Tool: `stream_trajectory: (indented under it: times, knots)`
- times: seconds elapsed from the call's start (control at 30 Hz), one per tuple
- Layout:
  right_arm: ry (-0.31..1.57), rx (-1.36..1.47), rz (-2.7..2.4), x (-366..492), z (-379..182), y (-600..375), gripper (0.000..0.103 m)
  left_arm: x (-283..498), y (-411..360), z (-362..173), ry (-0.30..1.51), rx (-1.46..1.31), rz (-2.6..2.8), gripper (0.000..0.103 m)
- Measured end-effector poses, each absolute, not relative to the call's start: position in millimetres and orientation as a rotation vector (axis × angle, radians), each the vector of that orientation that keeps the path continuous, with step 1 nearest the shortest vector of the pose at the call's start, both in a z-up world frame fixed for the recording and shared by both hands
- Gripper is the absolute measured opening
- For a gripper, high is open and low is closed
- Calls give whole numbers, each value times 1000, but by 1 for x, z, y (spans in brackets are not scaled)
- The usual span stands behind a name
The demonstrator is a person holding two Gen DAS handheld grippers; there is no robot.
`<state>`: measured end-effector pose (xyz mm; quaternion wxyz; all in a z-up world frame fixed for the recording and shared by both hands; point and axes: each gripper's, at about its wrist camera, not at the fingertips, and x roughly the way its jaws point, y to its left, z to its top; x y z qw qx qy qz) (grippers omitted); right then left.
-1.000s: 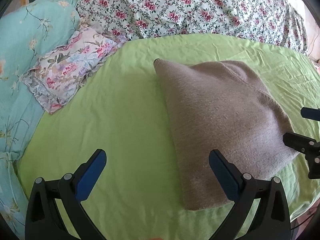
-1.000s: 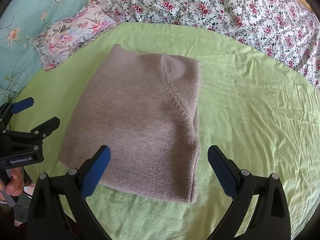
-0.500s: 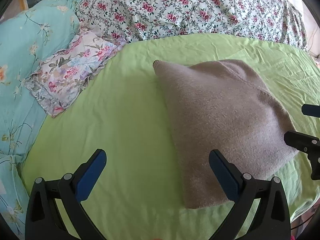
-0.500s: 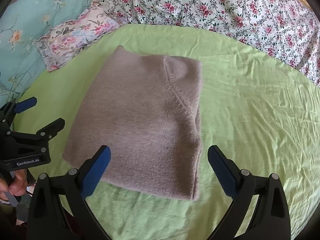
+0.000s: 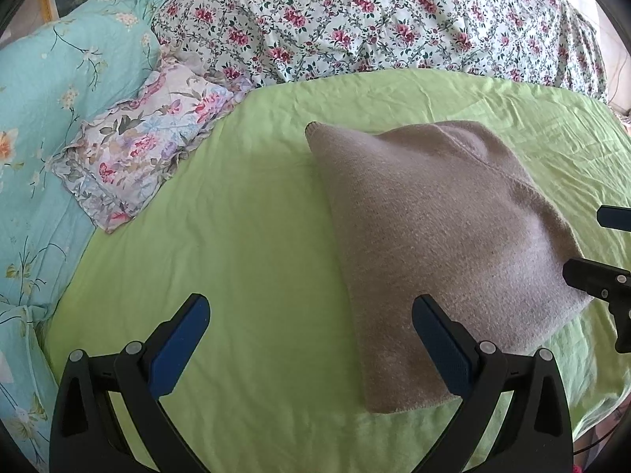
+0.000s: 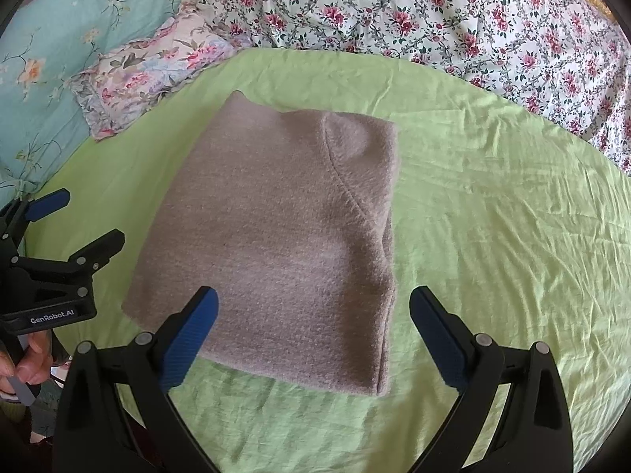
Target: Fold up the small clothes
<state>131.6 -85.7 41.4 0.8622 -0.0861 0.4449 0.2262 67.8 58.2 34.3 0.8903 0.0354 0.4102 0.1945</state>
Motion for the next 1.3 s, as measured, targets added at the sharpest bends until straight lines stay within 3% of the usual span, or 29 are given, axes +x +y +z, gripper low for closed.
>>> stream_trajectory:
  times: [1.3]
  knots:
    - [921, -167, 471, 132, 47, -91, 98, 68, 58, 40, 843, 103, 390, 103]
